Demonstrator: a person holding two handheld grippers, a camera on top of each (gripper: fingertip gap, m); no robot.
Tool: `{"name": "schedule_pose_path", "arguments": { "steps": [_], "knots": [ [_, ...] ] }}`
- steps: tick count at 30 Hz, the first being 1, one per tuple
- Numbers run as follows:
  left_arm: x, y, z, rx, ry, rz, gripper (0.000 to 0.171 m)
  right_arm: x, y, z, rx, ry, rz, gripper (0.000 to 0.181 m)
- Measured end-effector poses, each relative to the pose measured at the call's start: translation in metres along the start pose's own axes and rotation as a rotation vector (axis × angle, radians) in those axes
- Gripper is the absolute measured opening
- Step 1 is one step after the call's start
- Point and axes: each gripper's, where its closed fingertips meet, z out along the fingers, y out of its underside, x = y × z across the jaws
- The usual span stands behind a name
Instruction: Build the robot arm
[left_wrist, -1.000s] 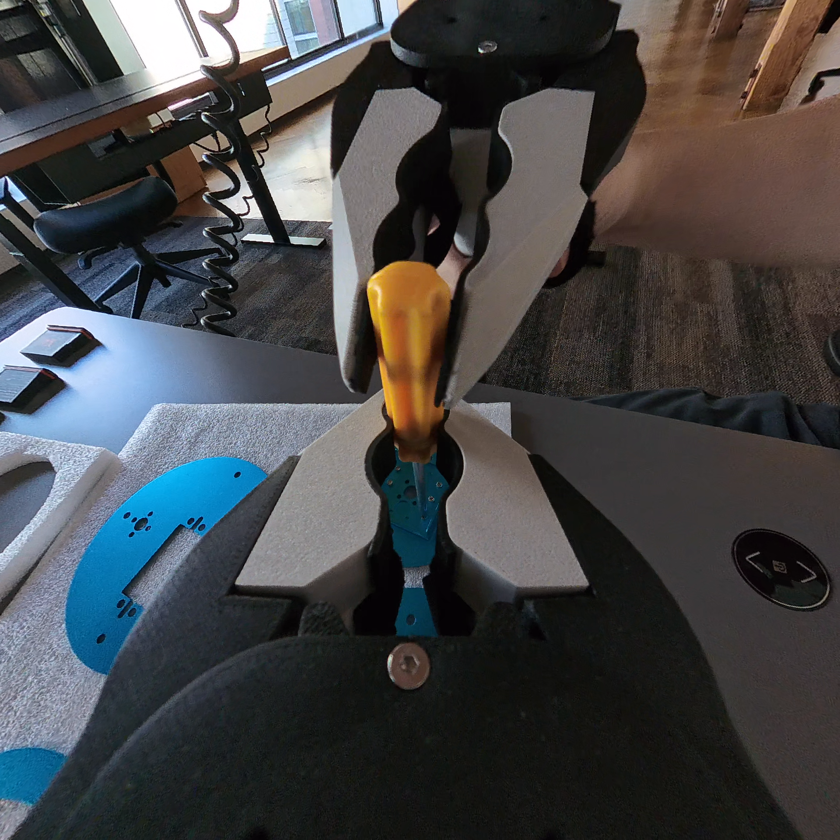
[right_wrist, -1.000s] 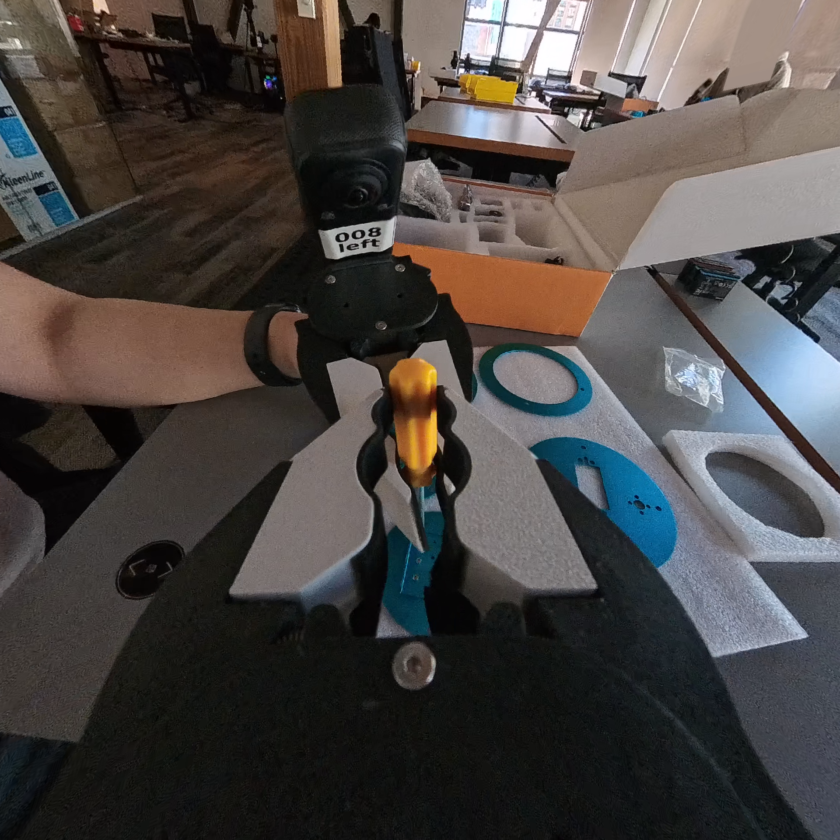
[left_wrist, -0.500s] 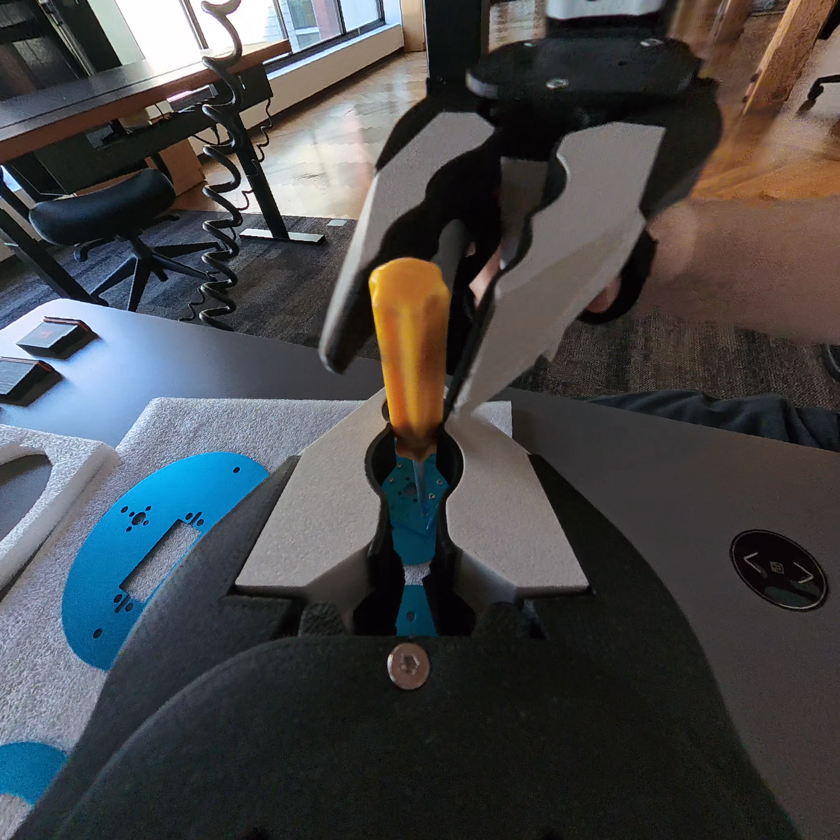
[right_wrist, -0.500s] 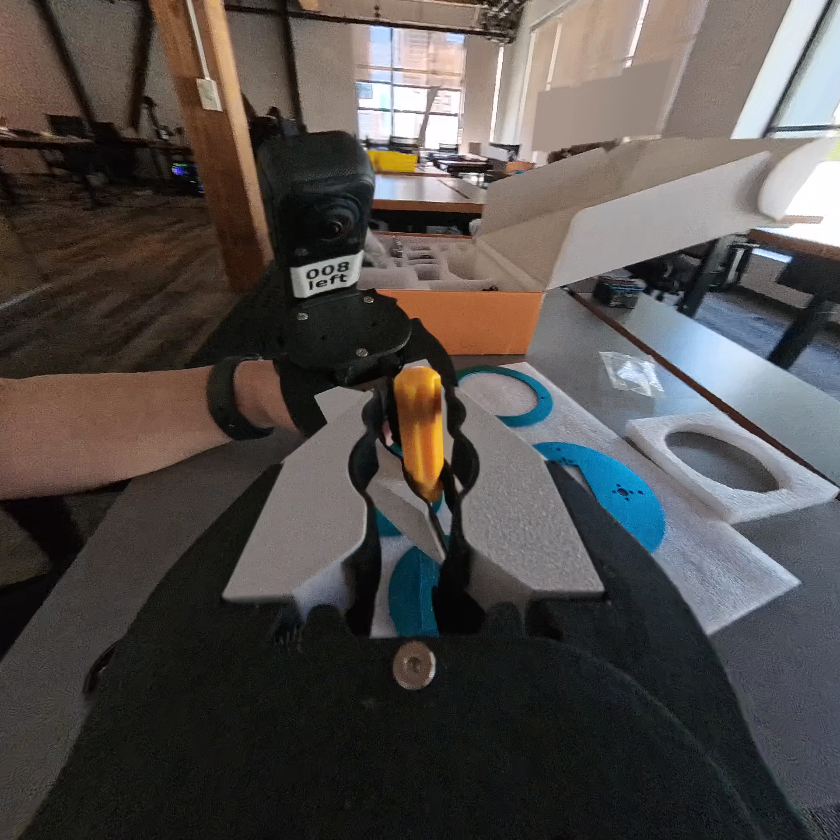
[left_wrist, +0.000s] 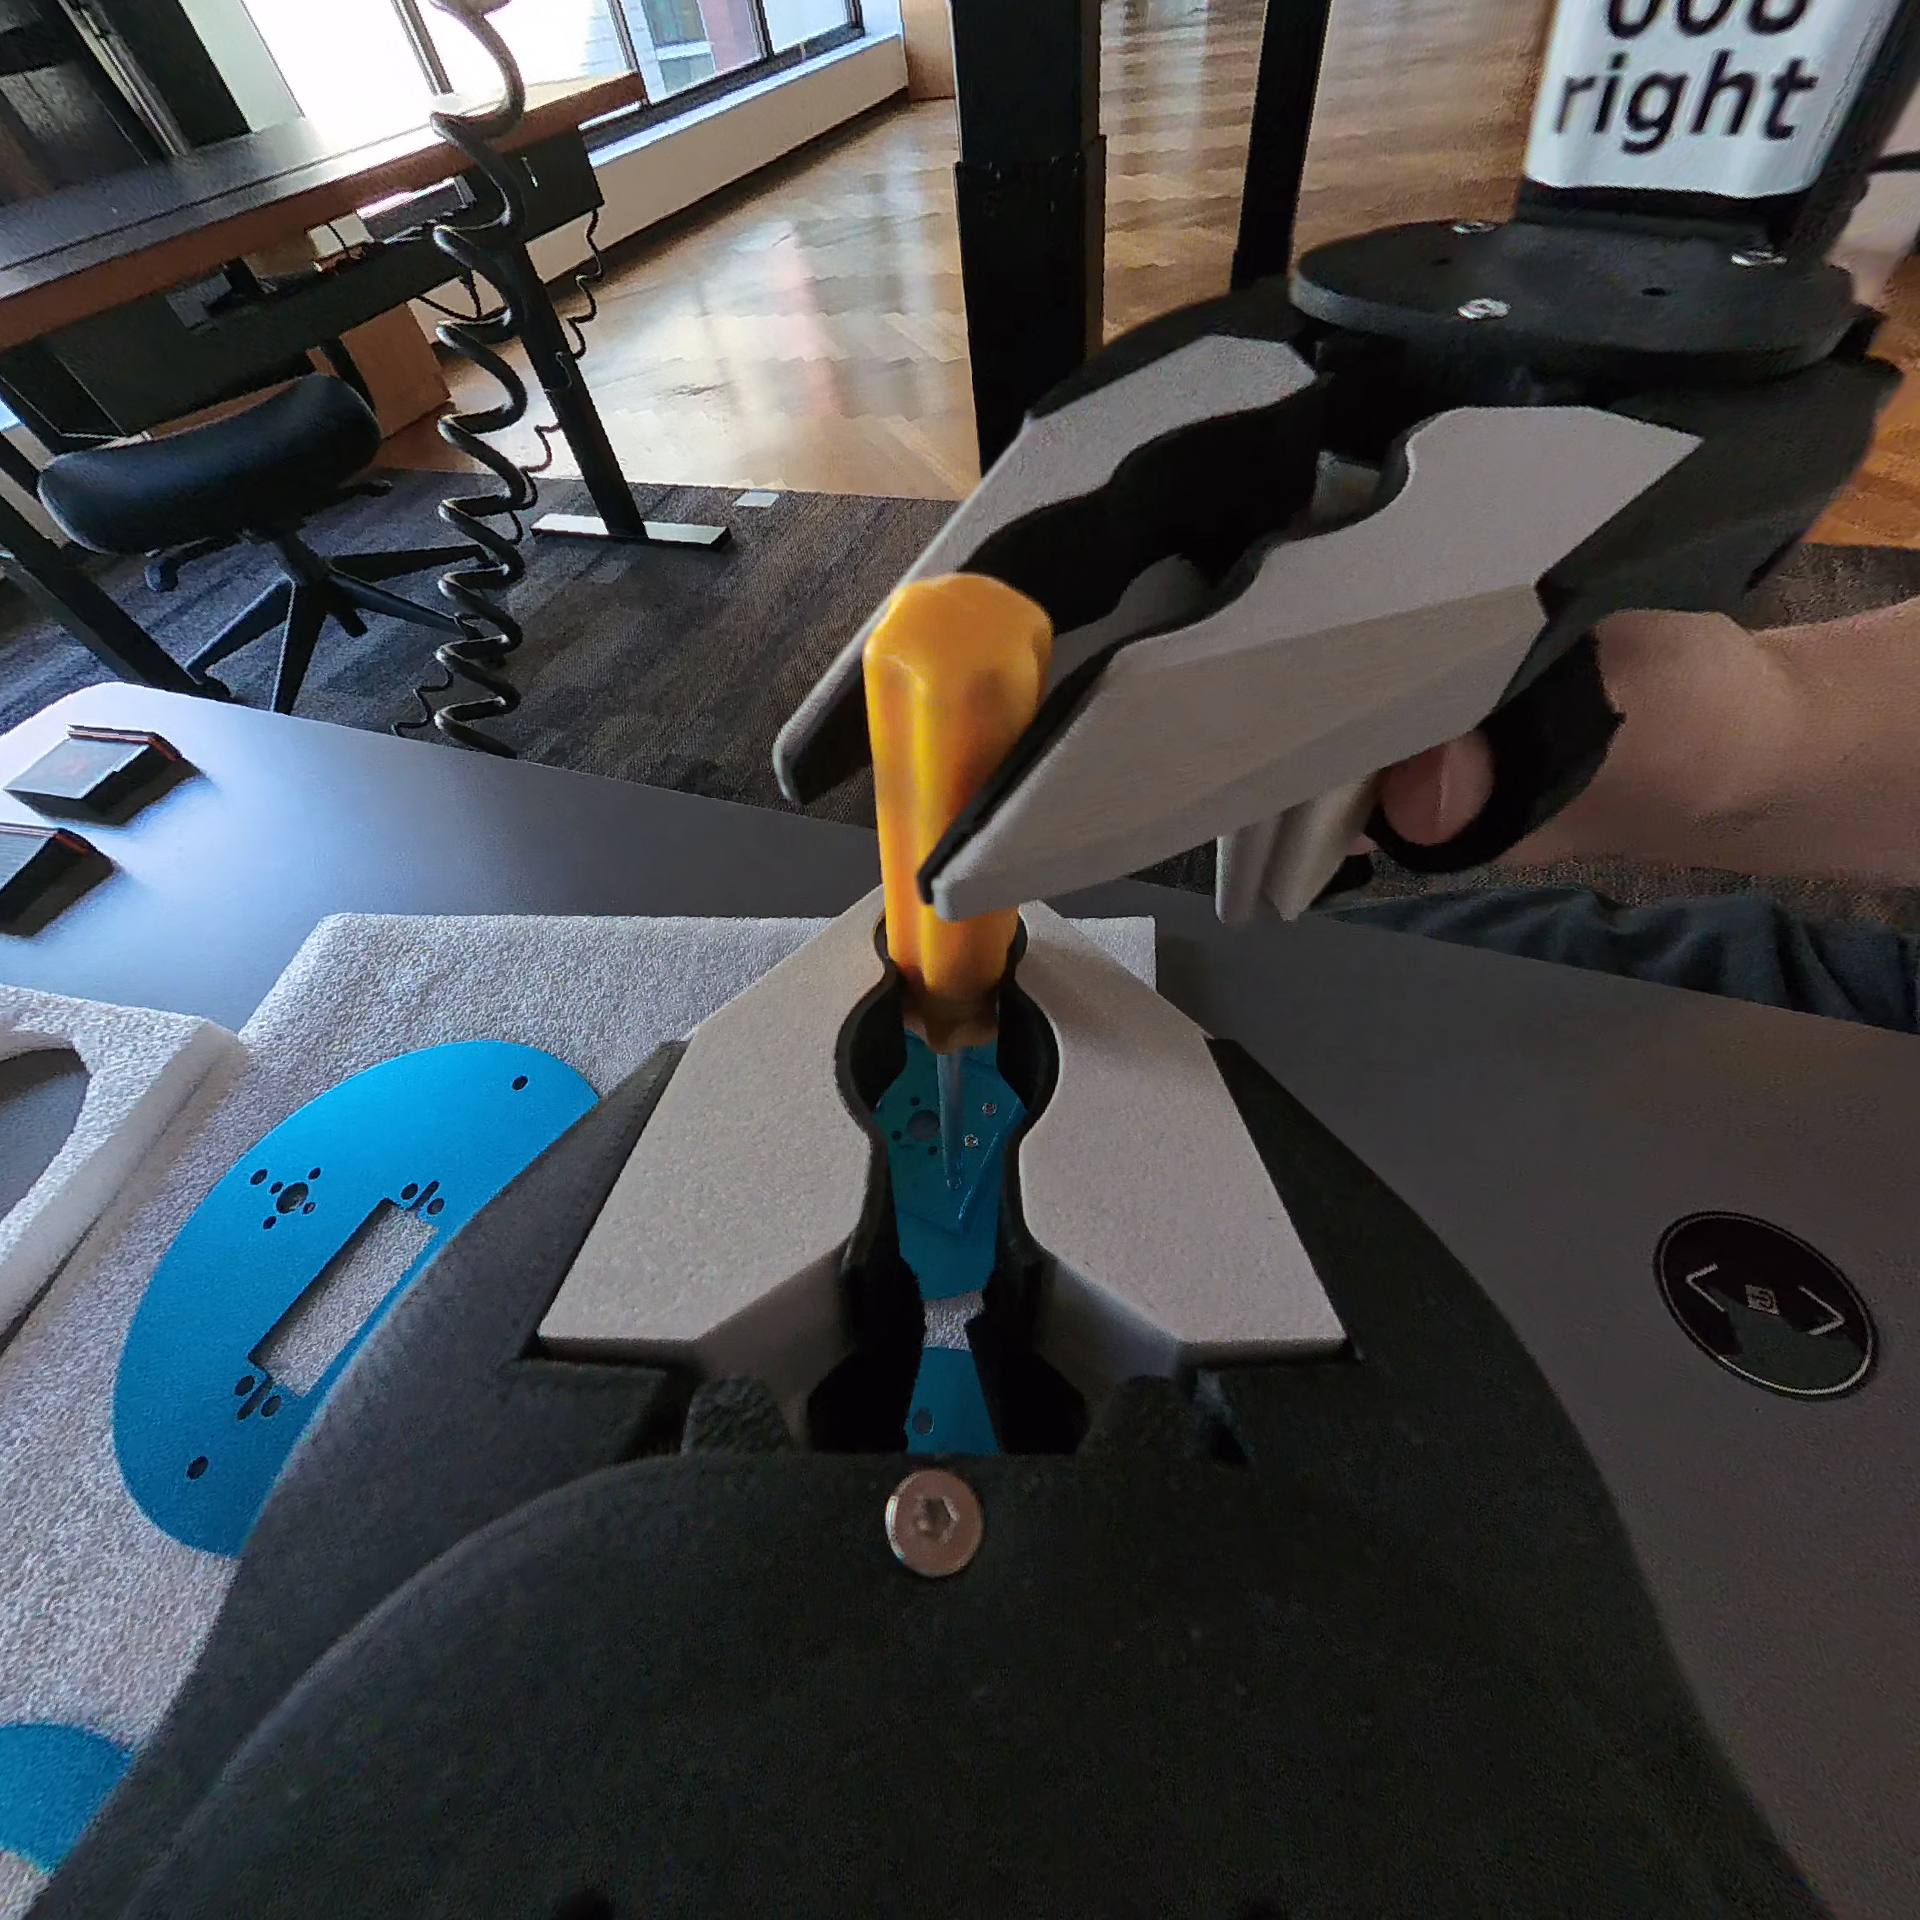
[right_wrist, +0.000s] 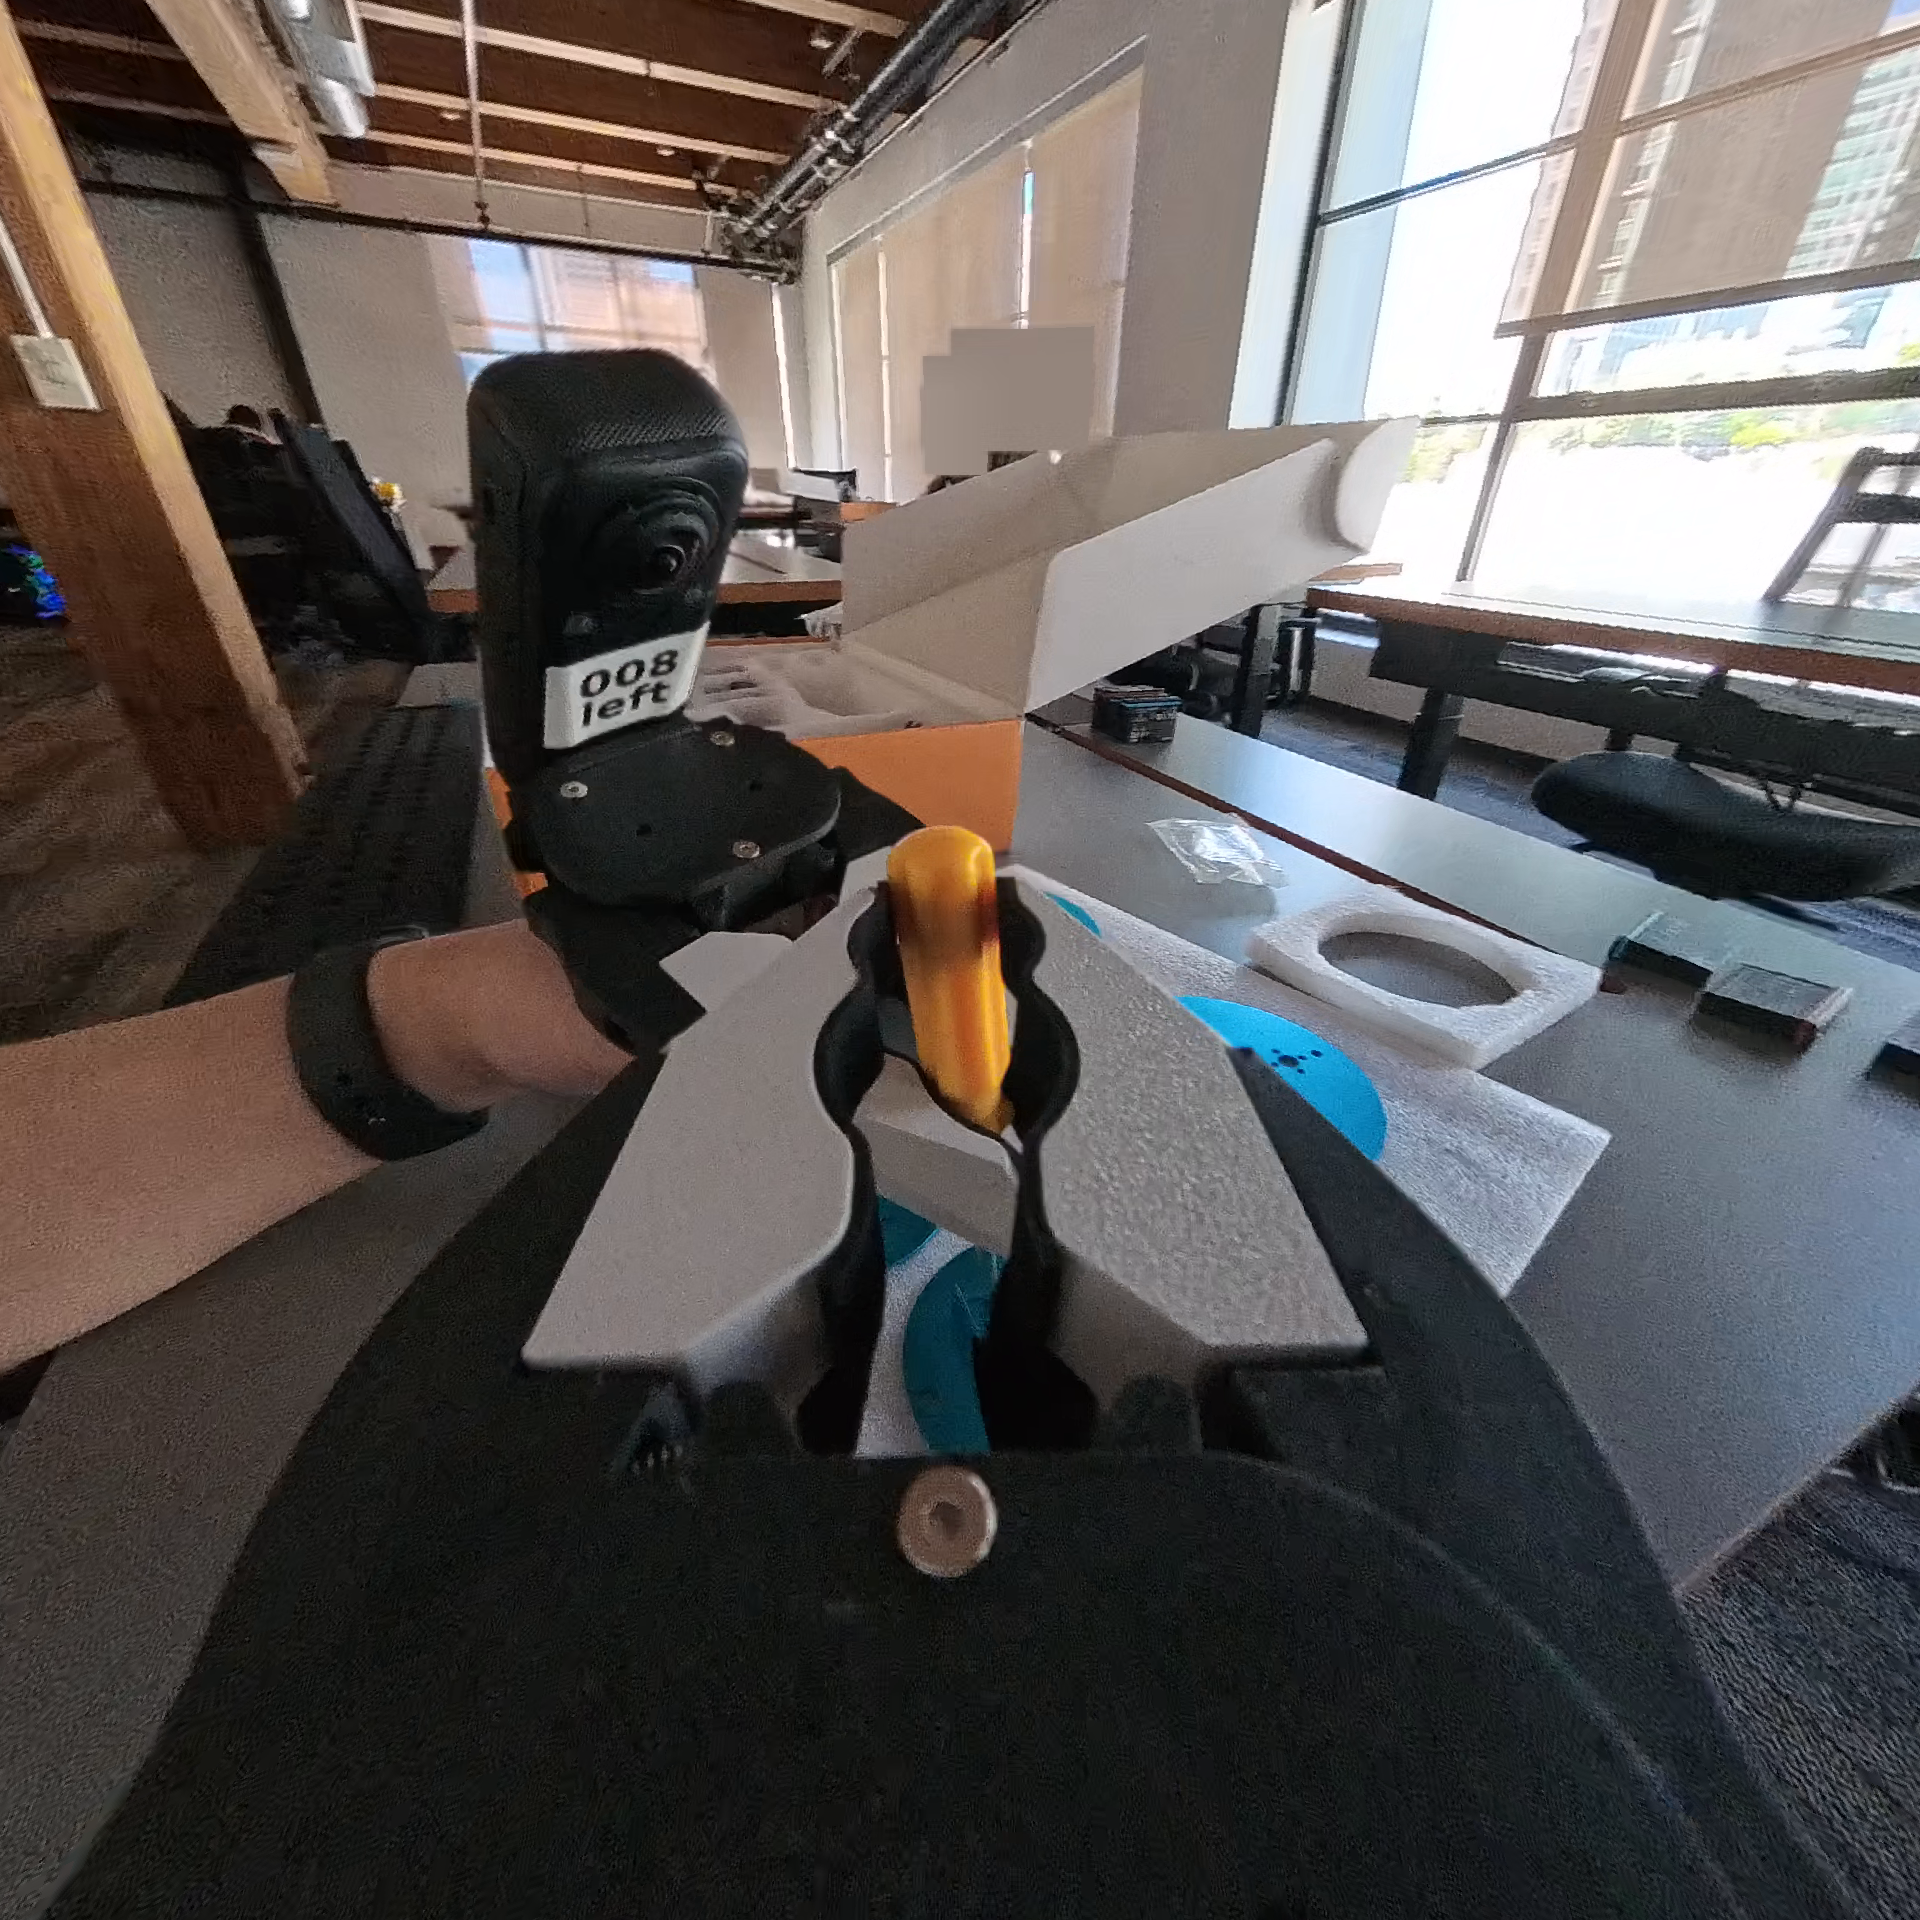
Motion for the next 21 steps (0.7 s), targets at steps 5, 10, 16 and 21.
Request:
{"name": "schedule_pose_path", "arguments": {
  "steps": [5,10,16,21],
  "knots": [
    [-0.001,-0.001,0.000,0.006,-0.004,-0.008,0.009,-0.006,-0.006,-0.003,-0.064,-0.432,0.109,0.017],
    [-0.004,0.001,0.000,-0.011,-0.022,-0.012,0.010,-0.002,-0.004,0.001,-0.068,-0.276,-0.004,0.016],
    [-0.004,0.003,-0.001,-0.018,-0.025,0.000,0.009,0.000,-0.004,0.003,-0.044,0.025,-0.025,0.016],
    [-0.004,0.001,0.000,-0.009,-0.020,-0.008,0.009,0.001,-0.008,0.003,-0.121,-0.238,-0.017,0.024]
  ]
}}
